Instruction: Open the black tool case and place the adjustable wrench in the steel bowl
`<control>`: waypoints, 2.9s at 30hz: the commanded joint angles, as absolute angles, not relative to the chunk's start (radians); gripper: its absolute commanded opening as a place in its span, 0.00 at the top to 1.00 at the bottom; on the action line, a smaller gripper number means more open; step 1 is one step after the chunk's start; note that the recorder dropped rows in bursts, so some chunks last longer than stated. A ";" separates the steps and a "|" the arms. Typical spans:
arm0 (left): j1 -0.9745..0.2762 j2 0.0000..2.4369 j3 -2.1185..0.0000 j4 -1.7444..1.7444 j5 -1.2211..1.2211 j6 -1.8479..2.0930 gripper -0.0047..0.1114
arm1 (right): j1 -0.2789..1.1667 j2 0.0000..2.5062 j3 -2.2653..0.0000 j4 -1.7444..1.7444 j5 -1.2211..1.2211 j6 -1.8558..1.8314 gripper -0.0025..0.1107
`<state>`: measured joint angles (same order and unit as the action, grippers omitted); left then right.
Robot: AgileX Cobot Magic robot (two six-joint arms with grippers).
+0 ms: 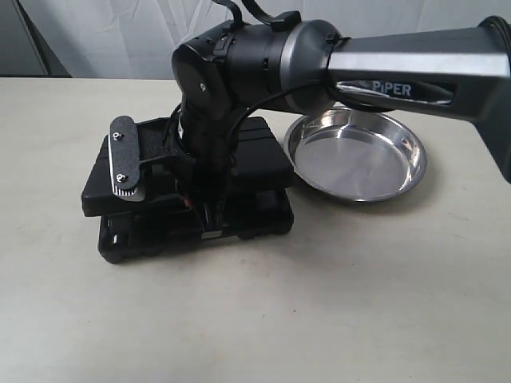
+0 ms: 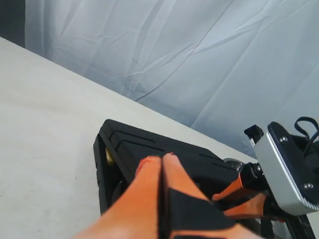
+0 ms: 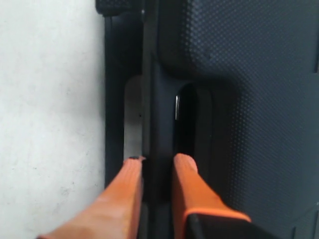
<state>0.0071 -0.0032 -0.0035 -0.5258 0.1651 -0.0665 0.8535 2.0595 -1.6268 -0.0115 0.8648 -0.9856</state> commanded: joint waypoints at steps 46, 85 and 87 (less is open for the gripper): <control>-0.002 0.156 -0.348 -0.476 0.268 -0.067 0.96 | 0.850 2.017 -1.741 -0.154 0.705 -0.959 0.99; 0.271 1.389 -0.912 -0.749 0.887 0.459 0.96 | 0.850 2.017 -1.741 -0.156 0.684 -0.948 0.99; 0.290 1.452 -0.912 -0.757 0.887 0.471 0.96 | 0.850 2.017 -1.741 -0.156 0.684 -0.948 0.99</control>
